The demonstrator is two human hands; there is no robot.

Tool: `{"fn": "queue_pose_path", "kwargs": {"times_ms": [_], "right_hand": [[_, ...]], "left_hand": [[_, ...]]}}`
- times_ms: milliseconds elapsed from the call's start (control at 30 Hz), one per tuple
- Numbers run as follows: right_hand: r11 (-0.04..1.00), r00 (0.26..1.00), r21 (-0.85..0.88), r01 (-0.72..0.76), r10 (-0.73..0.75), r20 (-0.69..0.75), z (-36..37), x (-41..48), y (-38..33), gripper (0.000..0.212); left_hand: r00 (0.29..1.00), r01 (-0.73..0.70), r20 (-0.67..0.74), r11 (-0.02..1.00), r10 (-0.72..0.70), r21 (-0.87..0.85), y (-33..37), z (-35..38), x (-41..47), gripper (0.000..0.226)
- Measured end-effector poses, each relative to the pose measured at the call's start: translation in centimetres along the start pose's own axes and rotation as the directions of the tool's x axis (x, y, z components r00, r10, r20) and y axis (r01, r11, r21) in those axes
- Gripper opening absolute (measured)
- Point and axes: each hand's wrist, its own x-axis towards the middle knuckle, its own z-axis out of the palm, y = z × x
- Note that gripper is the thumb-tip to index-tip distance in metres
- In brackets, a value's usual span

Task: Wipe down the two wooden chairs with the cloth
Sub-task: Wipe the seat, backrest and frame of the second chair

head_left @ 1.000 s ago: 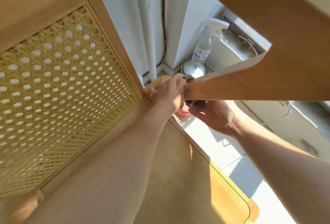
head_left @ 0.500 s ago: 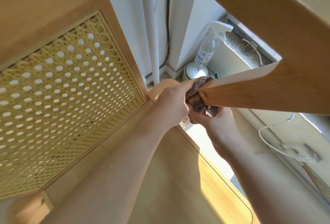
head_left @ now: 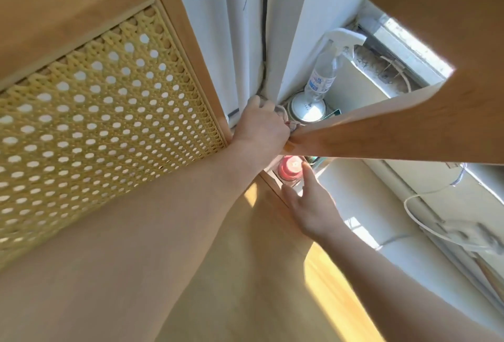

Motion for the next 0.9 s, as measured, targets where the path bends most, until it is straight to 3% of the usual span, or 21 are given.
{"fn": "queue_pose_path", "kwargs": {"times_ms": [100,200,334,401,501,568,634,668,701,735,768,868,901], "right_hand": [[0.983,0.987,-0.095,0.158,-0.152,0.059,2.3,-4.1,1.8,0.057],[0.988,0.985,-0.096,0.123,-0.110,0.129,3.6,-4.1,3.1,0.065],[0.971,0.978,-0.226,0.074,-0.026,0.206,3.1,-3.1,2.7,0.070],[0.965,0.977,-0.259,0.027,0.029,0.210,2.9,-3.0,2.2,0.072],[0.933,0.980,-0.358,0.026,0.046,0.193,2.3,-3.3,1.7,0.068],[0.949,0.982,-0.298,0.103,-0.050,0.181,1.8,-4.1,0.5,0.060],[0.991,0.972,0.024,0.134,-0.136,0.191,1.1,-5.3,-1.6,0.040],[0.962,0.976,0.271,0.014,-0.072,0.204,0.5,-6.1,-3.3,0.030],[0.848,0.967,0.506,-0.154,0.025,0.253,-0.1,-6.8,-5.0,0.024],[0.664,0.939,0.683,-0.304,0.089,0.332,-0.7,-7.6,-6.8,0.022],[0.521,0.922,0.776,-0.354,0.056,0.383,-1.5,-8.3,-8.6,0.024],[0.135,0.939,0.962,-0.237,-0.221,0.263,-4.1,-10.7,-16.1,0.051],[0.070,0.953,0.981,-0.181,-0.235,0.192,-4.5,-11.1,-18.3,0.058]], "left_hand": [[0.980,-0.069,0.198,0.973,0.025,0.221,0.9,0.3,-0.3,0.037],[0.937,-0.112,0.349,0.917,-0.031,0.383,1.2,0.8,-1.3,0.037],[0.914,-0.310,0.391,0.811,0.109,0.497,1.7,0.5,-4.5,0.041],[0.918,-0.334,0.357,0.821,0.172,0.463,1.7,0.4,-5.5,0.041],[0.916,-0.274,0.373,0.908,0.147,0.317,2.0,0.8,-7.4,0.039],[0.905,-0.081,0.422,0.996,0.055,0.044,2.2,0.8,-9.5,0.035],[0.882,0.133,0.470,0.953,0.011,-0.273,2.3,-0.3,-11.6,0.028],[0.889,0.222,0.458,0.884,-0.010,-0.412,1.8,-1.5,-12.4,0.026],[0.904,0.290,0.424,0.798,-0.048,-0.528,0.9,-3.1,-13.2,0.026],[0.911,0.349,0.401,0.702,-0.099,-0.621,-0.3,-5.2,-14.1,0.028],[0.919,0.374,0.369,0.603,-0.140,-0.705,-1.5,-7.4,-15.2,0.031],[0.971,0.174,0.099,0.363,-0.217,-0.915,-7.6,-15.0,-19.6,0.034],[0.960,0.099,-0.004,0.354,-0.280,-0.930,-9.4,-16.6,-20.7,0.034]]}}
